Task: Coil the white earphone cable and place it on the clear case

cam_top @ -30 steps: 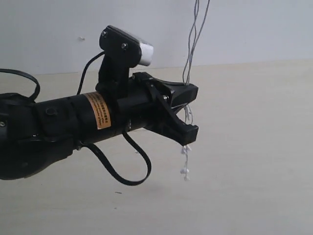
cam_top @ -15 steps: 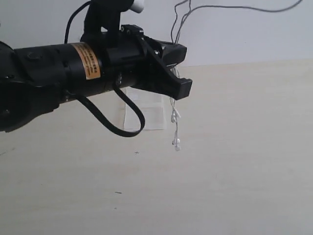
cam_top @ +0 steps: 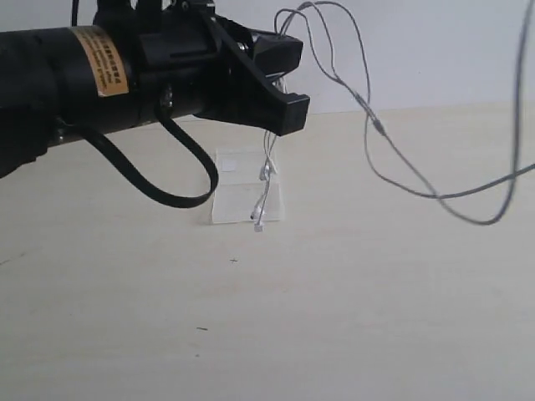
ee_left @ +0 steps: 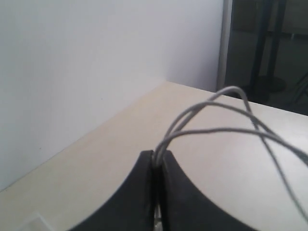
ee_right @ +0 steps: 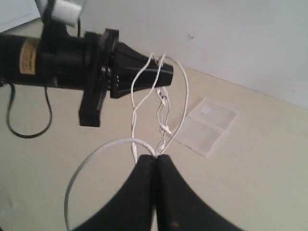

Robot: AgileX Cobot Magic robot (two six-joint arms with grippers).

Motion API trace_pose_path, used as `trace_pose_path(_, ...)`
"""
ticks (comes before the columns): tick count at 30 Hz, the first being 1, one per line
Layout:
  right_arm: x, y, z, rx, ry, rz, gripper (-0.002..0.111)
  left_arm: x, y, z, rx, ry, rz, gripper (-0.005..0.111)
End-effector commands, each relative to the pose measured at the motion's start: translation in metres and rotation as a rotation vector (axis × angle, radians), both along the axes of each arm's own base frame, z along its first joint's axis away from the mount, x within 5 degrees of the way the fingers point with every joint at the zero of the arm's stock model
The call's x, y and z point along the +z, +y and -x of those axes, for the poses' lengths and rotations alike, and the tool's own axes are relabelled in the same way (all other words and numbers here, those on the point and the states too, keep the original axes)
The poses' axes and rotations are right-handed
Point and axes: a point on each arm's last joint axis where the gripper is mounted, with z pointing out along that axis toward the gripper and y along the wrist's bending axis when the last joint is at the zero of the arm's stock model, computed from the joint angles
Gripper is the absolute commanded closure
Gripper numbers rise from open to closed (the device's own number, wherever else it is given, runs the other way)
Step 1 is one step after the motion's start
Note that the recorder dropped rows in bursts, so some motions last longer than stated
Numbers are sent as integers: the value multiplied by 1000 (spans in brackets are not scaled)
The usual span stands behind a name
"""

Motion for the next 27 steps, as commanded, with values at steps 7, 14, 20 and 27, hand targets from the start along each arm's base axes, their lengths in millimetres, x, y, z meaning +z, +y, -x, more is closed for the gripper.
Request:
trace_pose_path(7,-47,35,-41,-91,-19,31,101,27,18,18,34,-1,19,107)
trace_pose_path(14,-55,39,-45,-116,53,60,53,36,27,25,52,9,29,107)
trace_pose_path(20,-54,29,-32,-127,156,36,47,37,37,20,96,12,14,107)
trace_pose_path(27,-52,37,-28,-79,216,-52,38,39,39,18,102,8,46,107)
